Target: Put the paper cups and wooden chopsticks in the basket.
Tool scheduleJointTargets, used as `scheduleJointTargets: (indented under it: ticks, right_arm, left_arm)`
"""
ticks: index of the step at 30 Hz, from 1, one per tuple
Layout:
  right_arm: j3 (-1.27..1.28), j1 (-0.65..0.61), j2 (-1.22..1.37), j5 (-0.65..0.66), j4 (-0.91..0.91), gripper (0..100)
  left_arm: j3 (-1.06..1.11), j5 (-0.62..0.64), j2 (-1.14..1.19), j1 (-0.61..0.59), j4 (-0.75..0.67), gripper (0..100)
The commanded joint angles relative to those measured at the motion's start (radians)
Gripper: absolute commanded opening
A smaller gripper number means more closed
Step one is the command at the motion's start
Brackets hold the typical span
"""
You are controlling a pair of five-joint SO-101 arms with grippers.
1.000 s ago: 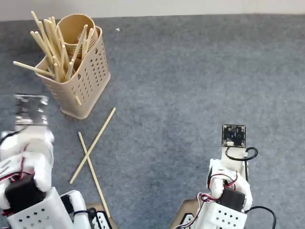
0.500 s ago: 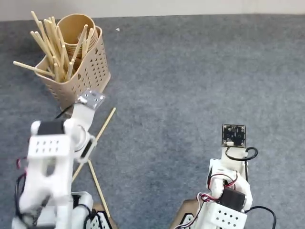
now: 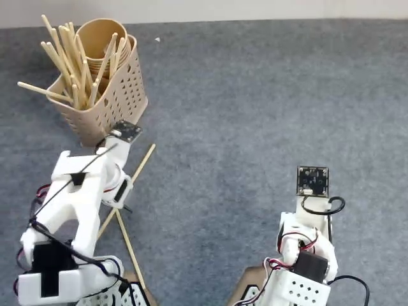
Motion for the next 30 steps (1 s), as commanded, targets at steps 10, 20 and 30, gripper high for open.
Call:
scheduleJointTargets:
  ticks: [10,20,30]
  right_arm:
    - [0.073,-0.008,-0.007,0.015,-0.018,2.7]
    - [0.073,-0.008,-0.007,0.015,-0.016,2.7]
    - [0.073,-0.008,-0.007,0.015,-0.016,2.7]
  left_arm:
    - [-0.018,0.005,0.088,-0.058,-0.028,22]
    - [-0.047,0.006,0.088,0.004,-0.021,0]
    - [-0.456,0.012,0.077,0.222,0.196,0]
